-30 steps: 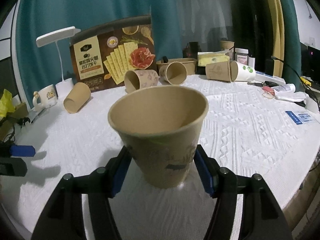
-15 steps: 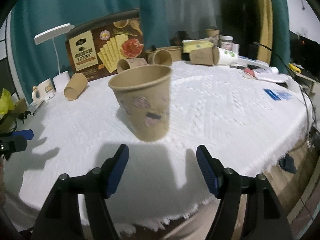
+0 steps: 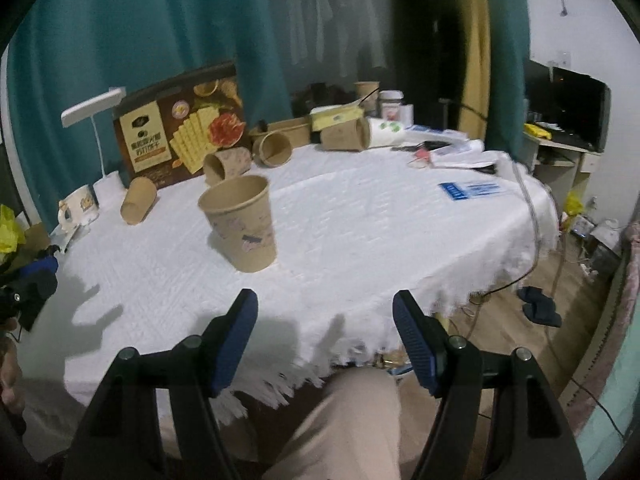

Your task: Flip cup upright

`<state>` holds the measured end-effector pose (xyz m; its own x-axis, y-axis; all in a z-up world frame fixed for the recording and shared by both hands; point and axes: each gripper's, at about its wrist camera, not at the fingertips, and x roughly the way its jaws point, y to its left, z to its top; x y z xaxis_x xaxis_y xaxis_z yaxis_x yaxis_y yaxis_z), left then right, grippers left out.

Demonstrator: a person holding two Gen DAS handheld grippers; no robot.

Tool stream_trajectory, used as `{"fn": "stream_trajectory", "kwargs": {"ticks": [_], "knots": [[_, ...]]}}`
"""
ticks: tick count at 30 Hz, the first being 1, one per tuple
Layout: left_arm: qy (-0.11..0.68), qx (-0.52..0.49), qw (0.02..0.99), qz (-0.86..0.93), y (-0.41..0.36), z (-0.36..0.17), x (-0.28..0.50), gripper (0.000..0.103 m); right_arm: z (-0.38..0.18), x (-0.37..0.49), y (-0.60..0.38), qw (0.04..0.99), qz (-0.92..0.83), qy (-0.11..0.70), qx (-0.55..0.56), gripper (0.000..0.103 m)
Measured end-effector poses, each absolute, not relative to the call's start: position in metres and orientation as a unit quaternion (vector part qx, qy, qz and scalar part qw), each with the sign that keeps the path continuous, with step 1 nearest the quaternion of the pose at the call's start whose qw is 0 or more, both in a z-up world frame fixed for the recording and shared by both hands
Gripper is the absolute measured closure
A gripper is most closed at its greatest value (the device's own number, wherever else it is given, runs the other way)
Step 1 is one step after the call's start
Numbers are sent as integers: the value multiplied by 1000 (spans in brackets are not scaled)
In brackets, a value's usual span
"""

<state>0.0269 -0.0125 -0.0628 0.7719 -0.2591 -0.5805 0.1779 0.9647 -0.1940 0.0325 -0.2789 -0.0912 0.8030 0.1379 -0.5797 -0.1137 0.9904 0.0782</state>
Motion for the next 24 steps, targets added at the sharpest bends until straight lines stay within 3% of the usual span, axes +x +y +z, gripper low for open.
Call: {"fn": "stream_trajectory", "kwargs": {"ticks": [18, 24], "knots": [[174, 16, 978, -113, -65, 24, 6, 6, 19, -43, -326, 979, 42, 198, 37, 35], [133, 35, 984, -116, -73, 53, -8, 4, 54, -64, -319, 987, 52, 148, 34, 28]]}}
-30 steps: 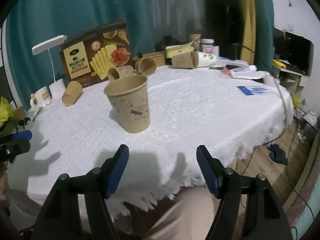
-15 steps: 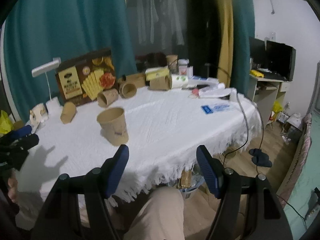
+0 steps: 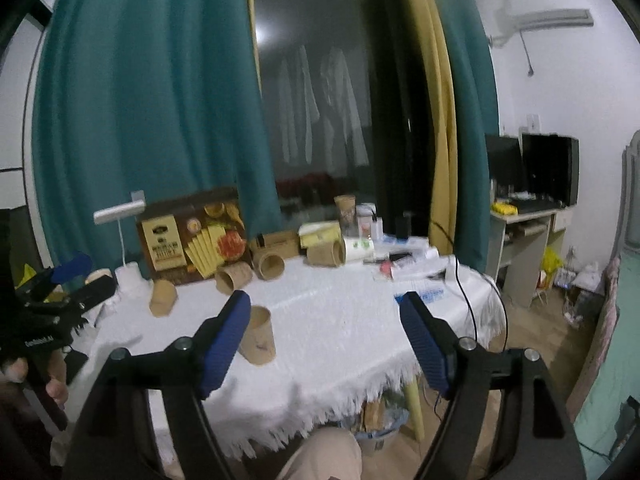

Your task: Flip cup upright

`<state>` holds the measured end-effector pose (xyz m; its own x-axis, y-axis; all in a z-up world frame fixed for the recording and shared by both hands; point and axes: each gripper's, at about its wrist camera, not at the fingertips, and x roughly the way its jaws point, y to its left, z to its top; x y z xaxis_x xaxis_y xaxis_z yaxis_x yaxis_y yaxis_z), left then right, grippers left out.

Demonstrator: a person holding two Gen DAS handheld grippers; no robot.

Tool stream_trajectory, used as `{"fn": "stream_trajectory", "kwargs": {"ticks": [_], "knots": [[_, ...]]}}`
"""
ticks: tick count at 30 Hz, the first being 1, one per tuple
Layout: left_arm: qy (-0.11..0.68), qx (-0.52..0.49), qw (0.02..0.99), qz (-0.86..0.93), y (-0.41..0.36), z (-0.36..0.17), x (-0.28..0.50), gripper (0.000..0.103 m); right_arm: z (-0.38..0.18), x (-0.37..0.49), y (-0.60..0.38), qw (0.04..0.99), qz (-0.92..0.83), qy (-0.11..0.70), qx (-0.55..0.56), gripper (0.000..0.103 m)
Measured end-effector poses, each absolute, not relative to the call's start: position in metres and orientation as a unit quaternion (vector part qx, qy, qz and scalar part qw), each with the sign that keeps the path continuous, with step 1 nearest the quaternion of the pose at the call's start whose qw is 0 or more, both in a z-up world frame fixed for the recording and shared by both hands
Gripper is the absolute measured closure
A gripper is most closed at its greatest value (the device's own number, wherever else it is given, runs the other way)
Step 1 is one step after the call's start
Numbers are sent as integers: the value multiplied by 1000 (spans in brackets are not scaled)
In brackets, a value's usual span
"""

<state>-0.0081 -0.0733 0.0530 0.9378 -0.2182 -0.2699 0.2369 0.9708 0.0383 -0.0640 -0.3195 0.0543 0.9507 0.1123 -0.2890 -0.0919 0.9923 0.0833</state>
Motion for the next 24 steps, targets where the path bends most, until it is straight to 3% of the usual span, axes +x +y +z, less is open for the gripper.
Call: {"fn": "stream_trajectory", "kwargs": {"ticks": [7, 24], "knots": [[111, 28, 987, -111, -63, 66, -22, 1, 73, -67, -299, 989, 65, 127, 24, 24], [132, 15, 985, -114, -46, 52, -14, 1, 55, -40, -277, 984, 78, 162, 15, 24]]}}
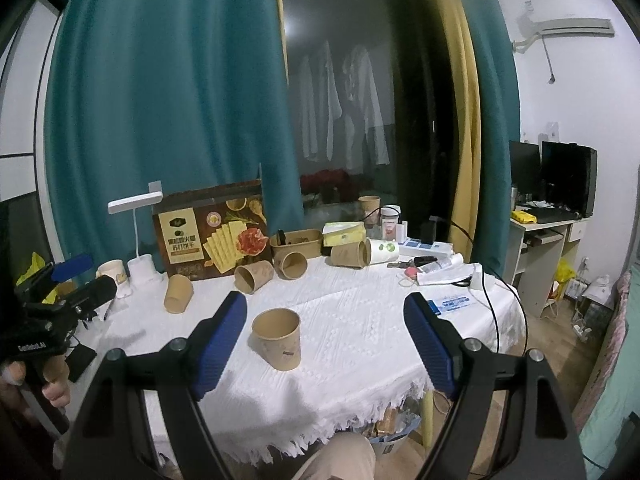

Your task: Flip cup upright

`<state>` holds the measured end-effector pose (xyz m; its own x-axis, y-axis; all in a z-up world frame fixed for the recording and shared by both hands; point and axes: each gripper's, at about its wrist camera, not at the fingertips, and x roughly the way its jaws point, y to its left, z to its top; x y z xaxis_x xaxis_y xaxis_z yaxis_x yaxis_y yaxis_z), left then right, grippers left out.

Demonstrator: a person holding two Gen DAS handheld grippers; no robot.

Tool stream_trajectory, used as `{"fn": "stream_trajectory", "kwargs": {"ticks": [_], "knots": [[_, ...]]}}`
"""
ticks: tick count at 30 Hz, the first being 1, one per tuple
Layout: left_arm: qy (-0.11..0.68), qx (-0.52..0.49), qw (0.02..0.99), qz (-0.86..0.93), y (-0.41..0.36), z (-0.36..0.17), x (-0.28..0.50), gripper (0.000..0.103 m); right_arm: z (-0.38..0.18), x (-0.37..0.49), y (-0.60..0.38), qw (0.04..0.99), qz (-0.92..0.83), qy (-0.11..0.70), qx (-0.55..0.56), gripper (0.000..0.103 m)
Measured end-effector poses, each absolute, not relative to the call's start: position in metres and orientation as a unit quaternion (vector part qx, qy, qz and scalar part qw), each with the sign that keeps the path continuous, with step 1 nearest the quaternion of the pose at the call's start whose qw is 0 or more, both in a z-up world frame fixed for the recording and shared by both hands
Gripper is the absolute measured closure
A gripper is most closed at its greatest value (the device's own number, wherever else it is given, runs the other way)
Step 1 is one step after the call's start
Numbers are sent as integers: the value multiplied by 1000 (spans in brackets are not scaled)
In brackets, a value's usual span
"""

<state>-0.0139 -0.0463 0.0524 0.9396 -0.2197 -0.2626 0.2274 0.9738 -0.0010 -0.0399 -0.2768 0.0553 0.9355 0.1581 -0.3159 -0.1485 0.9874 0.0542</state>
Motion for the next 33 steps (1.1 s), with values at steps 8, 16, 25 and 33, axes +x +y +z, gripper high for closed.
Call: {"fn": "stream_trajectory", "kwargs": {"ticks": [8, 16, 25, 33], "knots": [[135, 13, 985, -111, -43, 50, -9, 1, 49, -32, -278, 981, 85, 174, 14, 24], [134, 10, 985, -108, -40, 48, -7, 1, 46, -27, -276, 980, 90, 178, 10, 24], [135, 10, 985, -105, -37, 45, -2, 1, 47, -25, -276, 979, 92, 179, 9, 24], [138, 0, 985, -107, -37, 43, -2, 1, 45, -20, -272, 979, 94, 183, 3, 24]]}}
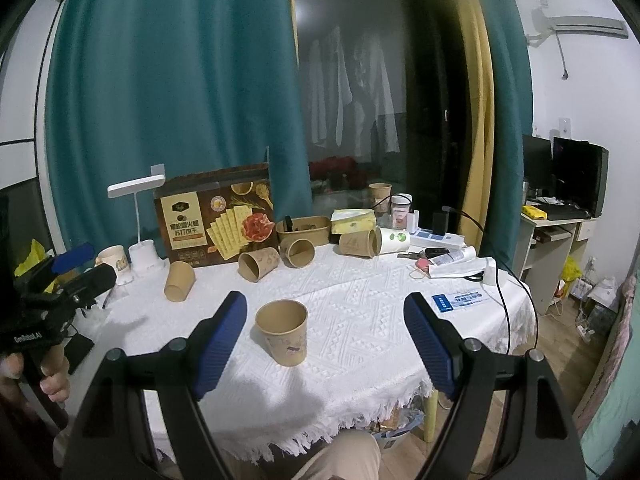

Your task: Flip cup upright

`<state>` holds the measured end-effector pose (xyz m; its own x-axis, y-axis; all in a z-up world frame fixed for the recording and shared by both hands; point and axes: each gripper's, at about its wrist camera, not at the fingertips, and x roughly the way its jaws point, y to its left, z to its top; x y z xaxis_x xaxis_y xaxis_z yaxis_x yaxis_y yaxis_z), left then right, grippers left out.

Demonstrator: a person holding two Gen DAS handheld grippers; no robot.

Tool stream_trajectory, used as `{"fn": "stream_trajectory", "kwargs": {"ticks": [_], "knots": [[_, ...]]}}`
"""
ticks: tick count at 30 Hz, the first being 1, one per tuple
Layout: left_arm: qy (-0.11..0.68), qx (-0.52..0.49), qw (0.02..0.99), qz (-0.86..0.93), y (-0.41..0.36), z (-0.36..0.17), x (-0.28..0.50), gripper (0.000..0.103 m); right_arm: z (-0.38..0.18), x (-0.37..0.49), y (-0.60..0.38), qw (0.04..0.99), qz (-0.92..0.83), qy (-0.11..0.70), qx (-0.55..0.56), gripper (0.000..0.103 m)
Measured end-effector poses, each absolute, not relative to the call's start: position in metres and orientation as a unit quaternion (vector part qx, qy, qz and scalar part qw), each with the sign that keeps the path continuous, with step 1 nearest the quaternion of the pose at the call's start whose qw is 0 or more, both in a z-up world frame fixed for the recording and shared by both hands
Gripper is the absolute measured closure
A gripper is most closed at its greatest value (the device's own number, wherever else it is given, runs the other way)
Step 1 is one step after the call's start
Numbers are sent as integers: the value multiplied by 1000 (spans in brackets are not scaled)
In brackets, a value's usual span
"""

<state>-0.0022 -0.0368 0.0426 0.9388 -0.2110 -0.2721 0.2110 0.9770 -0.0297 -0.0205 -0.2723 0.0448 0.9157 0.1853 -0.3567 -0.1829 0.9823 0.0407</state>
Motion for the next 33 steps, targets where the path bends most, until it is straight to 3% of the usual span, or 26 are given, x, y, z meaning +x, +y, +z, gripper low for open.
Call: {"fn": "stream_trajectory", "kwargs": {"ticks": [33], "knots": [[138, -3, 985, -104, -30, 41, -3, 1, 42, -14, -266, 977, 101, 187, -1, 24]]}}
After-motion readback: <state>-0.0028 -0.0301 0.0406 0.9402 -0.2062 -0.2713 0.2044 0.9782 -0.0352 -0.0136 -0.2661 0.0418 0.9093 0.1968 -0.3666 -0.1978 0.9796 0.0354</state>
